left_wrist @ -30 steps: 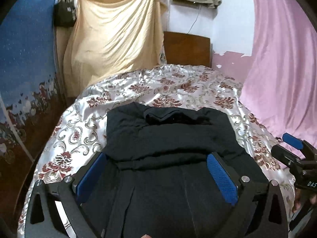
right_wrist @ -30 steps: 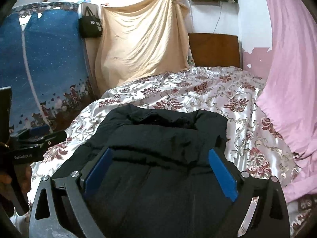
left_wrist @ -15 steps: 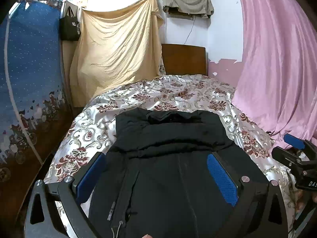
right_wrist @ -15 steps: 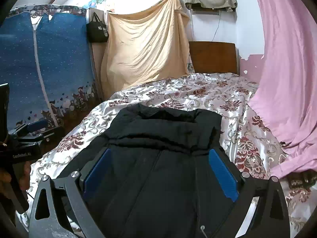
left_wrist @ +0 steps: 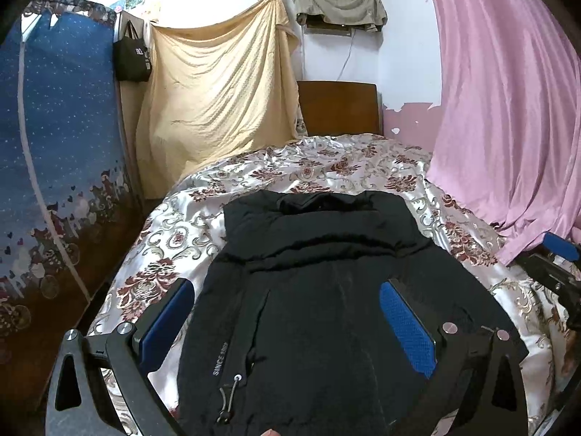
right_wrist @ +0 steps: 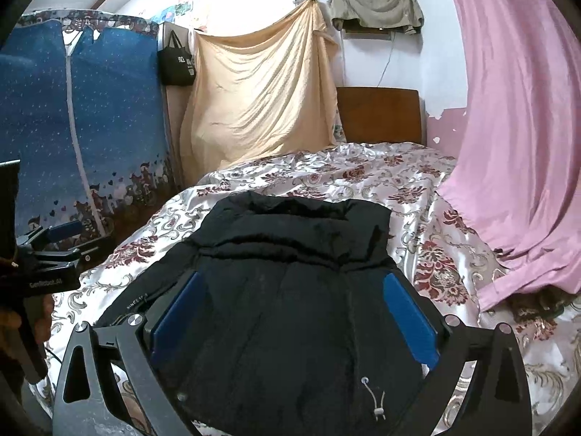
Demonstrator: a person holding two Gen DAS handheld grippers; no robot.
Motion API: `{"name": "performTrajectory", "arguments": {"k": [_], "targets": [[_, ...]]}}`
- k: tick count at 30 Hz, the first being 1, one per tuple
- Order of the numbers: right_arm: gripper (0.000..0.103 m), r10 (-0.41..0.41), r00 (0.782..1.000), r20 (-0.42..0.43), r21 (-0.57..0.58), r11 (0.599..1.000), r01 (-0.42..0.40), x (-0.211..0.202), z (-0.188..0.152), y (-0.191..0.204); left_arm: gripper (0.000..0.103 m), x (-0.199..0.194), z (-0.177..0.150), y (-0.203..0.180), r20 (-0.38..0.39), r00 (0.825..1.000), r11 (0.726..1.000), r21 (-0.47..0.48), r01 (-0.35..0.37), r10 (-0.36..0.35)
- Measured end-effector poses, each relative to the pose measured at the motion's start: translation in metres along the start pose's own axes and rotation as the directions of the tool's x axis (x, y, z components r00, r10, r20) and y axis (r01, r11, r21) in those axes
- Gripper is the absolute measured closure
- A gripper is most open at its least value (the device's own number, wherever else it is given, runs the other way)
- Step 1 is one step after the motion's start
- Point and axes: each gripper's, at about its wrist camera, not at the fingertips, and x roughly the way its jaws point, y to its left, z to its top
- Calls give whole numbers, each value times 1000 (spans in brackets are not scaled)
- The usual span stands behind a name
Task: Fold large clothes
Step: 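Raise both open grippers away from the folded black jacket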
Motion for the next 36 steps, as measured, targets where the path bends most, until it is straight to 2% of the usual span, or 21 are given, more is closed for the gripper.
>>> {"name": "performTrajectory", "arguments": {"k": [6,8,17,28,36], "targets": [[3,-95,991,-95,-25,995,93,-1,-14,0,0,-6,-21,9,-24,1000,1000,-8,-17,17],[3,-103,989,-110,-37,994,100,-3,-19,-1,0,-6,-28,11,-40,999,1000,4,-26,27],[3,-108,986,-125,-42,994,103,-9,-40,-1,0,-9,-58,21,-98,994,998,17,-55,57],[2,-71,986,-151,-47,997,65,-14,-66,15,0,-14,-83,27,-146,987,997,47,-61,67],[2,-69,976,-205,-87,995,52,-9,-91,29,0,-10,-101,36,-203,972,992,72,-106,119]]}}
